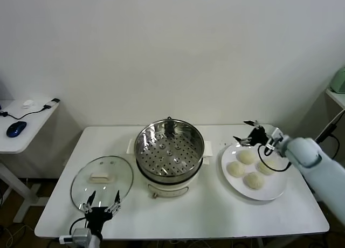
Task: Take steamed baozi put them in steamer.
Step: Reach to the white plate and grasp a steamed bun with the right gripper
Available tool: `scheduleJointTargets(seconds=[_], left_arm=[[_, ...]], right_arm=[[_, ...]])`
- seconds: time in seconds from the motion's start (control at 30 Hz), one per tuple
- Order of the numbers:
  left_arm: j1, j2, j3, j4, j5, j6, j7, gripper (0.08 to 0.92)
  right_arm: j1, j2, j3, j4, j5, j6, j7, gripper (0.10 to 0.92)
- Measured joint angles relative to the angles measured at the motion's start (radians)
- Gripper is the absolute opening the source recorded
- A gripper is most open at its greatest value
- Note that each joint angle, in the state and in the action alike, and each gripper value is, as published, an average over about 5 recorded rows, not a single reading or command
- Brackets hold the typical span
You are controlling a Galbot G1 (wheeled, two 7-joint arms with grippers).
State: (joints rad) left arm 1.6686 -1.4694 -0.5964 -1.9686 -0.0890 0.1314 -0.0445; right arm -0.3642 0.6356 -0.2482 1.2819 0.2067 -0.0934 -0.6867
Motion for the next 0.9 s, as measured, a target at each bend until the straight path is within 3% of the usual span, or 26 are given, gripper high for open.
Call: scheduleJointTargets(seconds=[0.17, 0.37, 0.9], left_arm=[[-0.001, -0.001, 0.007, 0.009, 0.002, -0.008, 0.000, 0.823], [-0.003, -0.002, 0.010, 0.019, 0.004, -0.014, 0.000, 0.823], [-0.024, -0.004, 0.015, 0.060, 0.003, -0.023, 0.001, 0.823]], right_arm=[[0.307, -0.004, -0.334, -0.160, -0.061, 0.113, -0.258, 0.823], [0.527, 0.047, -0.660, -0.299, -0.068, 0.162, -0.416, 0.823], [0.572, 0.282, -0.837, -0.630, -0.088, 0.145, -0.425, 0.823]])
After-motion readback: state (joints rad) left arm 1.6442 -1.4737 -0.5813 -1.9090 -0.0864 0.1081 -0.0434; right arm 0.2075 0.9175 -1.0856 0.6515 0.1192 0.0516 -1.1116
